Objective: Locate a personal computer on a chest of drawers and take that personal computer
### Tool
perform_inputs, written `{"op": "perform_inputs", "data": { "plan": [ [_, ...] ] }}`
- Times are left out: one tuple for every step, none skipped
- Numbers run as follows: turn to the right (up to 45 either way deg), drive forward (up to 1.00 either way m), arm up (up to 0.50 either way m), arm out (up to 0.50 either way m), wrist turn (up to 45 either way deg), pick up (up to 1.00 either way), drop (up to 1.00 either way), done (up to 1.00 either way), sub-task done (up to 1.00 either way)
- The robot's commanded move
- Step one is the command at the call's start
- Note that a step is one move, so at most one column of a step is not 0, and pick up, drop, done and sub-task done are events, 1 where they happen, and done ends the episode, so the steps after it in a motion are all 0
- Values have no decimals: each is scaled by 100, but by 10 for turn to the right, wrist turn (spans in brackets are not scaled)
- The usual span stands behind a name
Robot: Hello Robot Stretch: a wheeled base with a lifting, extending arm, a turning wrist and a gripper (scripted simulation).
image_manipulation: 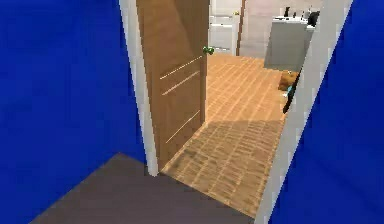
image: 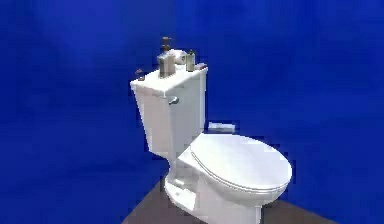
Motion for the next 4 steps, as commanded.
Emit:
{"op": "perform_inputs", "data": {
  "plan": [
    [-450,0,0,0,0,0,0,0,0],
    [-450,0,0,0,0,0,0,0,0],
    [-450,0,0,0,0,0,0,0,0],
    [-300,0,0,0,0,0,0,0,0]
  ]
}}
